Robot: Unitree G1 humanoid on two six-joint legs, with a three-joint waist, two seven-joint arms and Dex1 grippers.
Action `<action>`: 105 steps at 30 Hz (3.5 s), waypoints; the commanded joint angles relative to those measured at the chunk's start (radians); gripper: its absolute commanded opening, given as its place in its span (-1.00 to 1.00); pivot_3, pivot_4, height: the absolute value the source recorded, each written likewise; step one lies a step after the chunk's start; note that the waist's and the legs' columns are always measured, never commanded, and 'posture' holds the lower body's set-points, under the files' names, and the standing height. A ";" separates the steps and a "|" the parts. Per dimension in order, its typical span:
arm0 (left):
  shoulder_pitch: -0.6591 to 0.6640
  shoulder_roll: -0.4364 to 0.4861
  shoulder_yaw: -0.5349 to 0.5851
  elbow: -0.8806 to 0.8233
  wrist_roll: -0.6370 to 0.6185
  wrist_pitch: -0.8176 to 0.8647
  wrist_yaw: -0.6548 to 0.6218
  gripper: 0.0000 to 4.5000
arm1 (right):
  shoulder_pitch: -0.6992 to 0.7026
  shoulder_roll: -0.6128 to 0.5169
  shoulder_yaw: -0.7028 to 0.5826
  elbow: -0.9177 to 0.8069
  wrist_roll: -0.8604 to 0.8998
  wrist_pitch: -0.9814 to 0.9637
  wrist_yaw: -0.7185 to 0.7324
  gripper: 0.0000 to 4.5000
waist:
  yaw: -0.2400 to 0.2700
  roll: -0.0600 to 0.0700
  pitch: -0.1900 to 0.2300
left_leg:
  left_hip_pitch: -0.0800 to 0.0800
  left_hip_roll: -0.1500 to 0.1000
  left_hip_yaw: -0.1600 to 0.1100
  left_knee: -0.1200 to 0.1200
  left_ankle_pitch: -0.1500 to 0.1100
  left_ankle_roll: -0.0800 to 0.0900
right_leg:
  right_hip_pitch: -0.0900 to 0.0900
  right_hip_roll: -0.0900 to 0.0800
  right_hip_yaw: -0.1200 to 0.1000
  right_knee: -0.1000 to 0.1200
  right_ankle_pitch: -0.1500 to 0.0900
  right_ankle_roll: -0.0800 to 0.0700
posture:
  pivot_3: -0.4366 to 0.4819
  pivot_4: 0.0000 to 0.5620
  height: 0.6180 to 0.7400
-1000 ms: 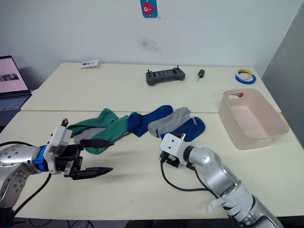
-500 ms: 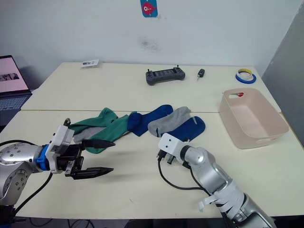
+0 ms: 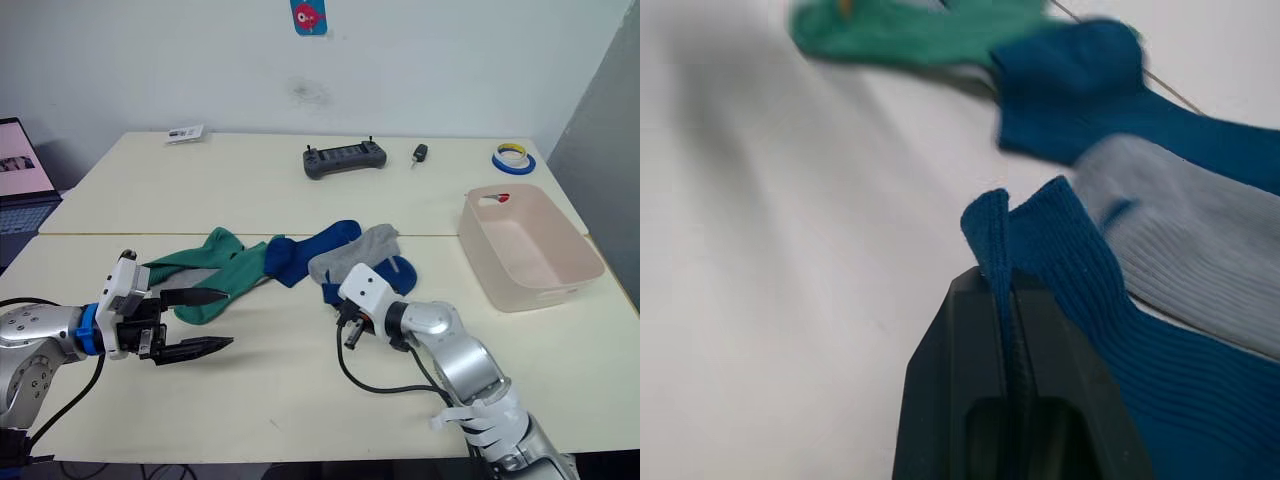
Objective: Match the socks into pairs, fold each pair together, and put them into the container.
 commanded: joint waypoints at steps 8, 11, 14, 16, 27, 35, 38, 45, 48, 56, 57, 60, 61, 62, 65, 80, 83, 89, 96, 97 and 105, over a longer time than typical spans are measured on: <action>-0.058 0.032 0.045 0.037 -0.021 0.006 -0.025 1.00 | -0.140 0.165 -0.350 -0.154 0.414 0.305 -0.049 -0.98 | 0.003 0.000 0.000 | 0.000 0.000 -0.001 0.000 0.000 0.000 | 0.000 0.000 -0.001 0.000 0.000 0.000 | -0.05 -0.47 1.00; -0.083 0.035 0.044 0.055 -0.021 0.015 -0.033 1.00 | -0.130 0.185 -0.472 -0.168 0.504 0.388 -0.108 -0.98 | 0.003 0.000 0.000 | 0.000 0.000 -0.001 0.000 0.000 0.000 | 0.000 -0.001 -0.001 0.000 0.000 0.000 | -0.05 -0.47 1.00; -0.092 0.035 0.042 0.053 -0.024 0.025 -0.038 1.00 | -0.090 0.187 -0.572 -0.174 0.554 0.451 -0.180 -0.98 | 0.002 0.000 0.000 | 0.000 0.000 0.000 0.000 0.000 0.000 | 0.000 -0.001 0.000 0.000 0.000 0.000 | -0.05 -0.47 1.00; -0.090 0.031 0.041 0.042 -0.028 0.034 -0.037 1.00 | -0.037 0.160 -0.619 -0.169 0.556 0.461 -0.215 -0.98 | 0.002 0.000 0.000 | -0.001 0.000 0.000 -0.001 0.000 0.000 | 0.000 -0.001 0.000 0.000 0.000 0.000 | -0.05 -0.47 1.00; -0.061 0.022 -0.004 -0.039 -0.052 0.108 -0.046 1.00 | 0.216 0.002 -0.597 -0.098 0.422 0.271 -0.320 -0.98 | -0.009 0.001 0.001 | -0.001 0.000 0.002 -0.001 0.000 0.000 | -0.001 0.000 0.002 0.001 0.000 0.000 | -0.05 -0.47 1.00; -0.044 -0.036 -0.071 -0.140 -0.072 0.216 0.051 1.00 | 0.311 -0.011 -0.584 -0.159 0.453 0.249 -0.333 -0.98 | 0.000 0.001 0.001 | -0.001 0.000 0.002 0.000 0.000 0.000 | -0.001 0.000 0.002 0.000 0.000 0.000 | -0.05 -0.47 1.00; -0.068 -0.110 -0.126 -0.186 -0.078 0.296 0.163 1.00 | 0.322 -0.008 -0.578 -0.169 0.457 0.241 -0.338 -0.98 | 0.001 0.001 0.001 | -0.002 -0.001 0.002 0.000 0.000 0.000 | -0.001 0.000 0.002 0.000 0.000 0.000 | -0.05 -0.47 1.00; -0.145 -0.347 -0.233 -0.150 -0.025 0.312 0.393 1.00 | 0.329 -0.009 -0.567 -0.179 0.463 0.231 -0.345 -0.98 | 0.004 0.001 0.001 | -0.002 -0.001 0.001 0.001 0.000 0.000 | 0.000 0.000 0.001 0.000 0.000 0.000 | -0.05 -0.47 1.00; -0.177 -0.396 -0.299 -0.108 0.023 0.307 0.420 1.00 | 0.327 -0.009 -0.563 -0.180 0.466 0.227 -0.348 -0.98 | 0.003 0.001 0.000 | -0.002 -0.001 0.001 0.001 0.000 0.000 | 0.000 0.000 0.001 0.000 0.000 0.000 | -0.05 -0.47 1.00; -0.270 -0.508 -0.392 0.018 0.139 0.265 0.507 0.19 | 0.332 -0.014 -0.562 -0.190 0.478 0.217 -0.355 -1.00 | 0.002 0.001 0.000 | -0.002 -0.002 0.001 0.001 0.001 -0.001 | 0.000 0.000 0.001 0.000 0.000 0.000 | -0.05 -0.47 1.00; -0.274 -0.516 -0.405 0.027 0.150 0.262 0.508 0.04 | 0.335 -0.015 -0.562 -0.191 0.479 0.216 -0.356 -1.00 | 0.003 0.001 0.000 | -0.002 -0.001 0.001 0.001 0.001 -0.001 | 0.000 0.000 0.001 0.000 0.000 0.000 | -0.05 -0.47 1.00; -0.283 -0.539 -0.442 0.053 0.179 0.257 0.509 -0.40 | 0.343 -0.016 -0.562 -0.198 0.484 0.214 -0.362 -1.00 | 0.004 0.001 0.000 | -0.002 -0.002 0.001 0.001 0.001 -0.002 | 0.000 0.000 0.001 0.000 0.000 0.000 | -0.05 -0.47 1.00; -0.287 -0.547 -0.452 0.061 0.188 0.255 0.508 -0.53 | 0.344 -0.017 -0.563 -0.199 0.487 0.213 -0.363 -1.00 | 0.004 0.001 0.000 | -0.002 -0.002 0.001 0.001 0.001 -0.002 | 0.000 0.000 0.001 0.000 0.000 0.000 | -0.05 -0.47 1.00; -0.291 -0.554 -0.458 0.067 0.196 0.255 0.509 -0.69 | 0.346 -0.017 -0.563 -0.201 0.489 0.213 -0.365 -1.00 | 0.004 0.001 0.000 | -0.002 -0.002 0.001 0.001 0.001 -0.002 | 0.000 0.000 0.001 0.000 0.000 0.000 | -0.05 -0.47 1.00; -0.311 -0.581 -0.481 0.103 0.228 0.247 0.522 -0.99 | 0.351 -0.020 -0.562 -0.206 0.492 0.211 -0.368 -1.00 | 0.004 0.001 0.000 | -0.002 -0.002 0.001 0.001 0.001 -0.002 | 0.000 0.000 0.001 0.000 0.000 0.000 | -0.05 -0.47 1.00; -0.243 -0.513 -0.344 -0.039 0.159 0.244 0.484 -0.99 | 0.372 -0.023 -0.573 -0.265 0.585 0.190 -0.336 -1.00 | 0.001 0.001 0.000 | -0.002 -0.001 0.001 0.000 0.002 -0.002 | 0.000 0.000 0.001 0.000 0.000 0.000 | -0.05 -0.47 1.00; -0.168 -0.419 -0.295 -0.132 0.112 0.249 0.417 -0.99 | 0.372 -0.015 -0.570 -0.294 0.649 0.199 -0.329 -1.00 | 0.000 0.001 0.000 | -0.002 -0.001 0.001 0.000 0.002 -0.002 | 0.000 0.000 0.001 0.000 0.000 0.000 | -0.05 -0.47 1.00; 0.062 -0.230 -0.133 -0.262 -0.006 0.322 0.333 -0.99 | 0.422 0.040 -0.470 -0.365 0.758 0.201 -0.338 -1.00 | 0.002 0.002 0.000 | -0.002 0.000 0.000 -0.001 0.002 -0.002 | 0.000 0.000 0.001 -0.002 0.000 0.000 | -0.05 -0.47 1.00; 0.361 -0.236 -0.046 -0.373 -0.002 0.245 0.377 -0.99 | 0.521 0.022 -0.261 -0.282 0.569 -0.002 -0.281 -1.00 | 0.008 0.001 0.000 | -0.001 -0.001 -0.001 -0.001 0.001 -0.002 | 0.001 -0.002 0.000 -0.004 0.000 0.000 | -0.05 -0.47 1.00; 0.380 -0.254 -0.060 -0.374 0.020 0.213 0.390 -0.99 | 0.526 0.013 -0.237 -0.259 0.538 -0.031 -0.274 -1.00 | 0.008 0.001 0.000 | -0.002 -0.002 -0.001 -0.001 0.001 -0.002 | 0.002 -0.002 0.000 -0.004 0.000 0.000 | -0.05 -0.47 1.00; 0.433 -0.352 -0.093 -0.376 0.087 0.095 0.479 -1.00 | 0.651 -0.090 -0.249 -0.233 0.390 -0.249 -0.223 0.05 | 0.009 0.000 0.000 | -0.002 -0.001 -0.001 -0.001 0.001 -0.002 | 0.002 -0.001 0.000 -0.005 0.000 0.000 | -0.05 -0.47 1.00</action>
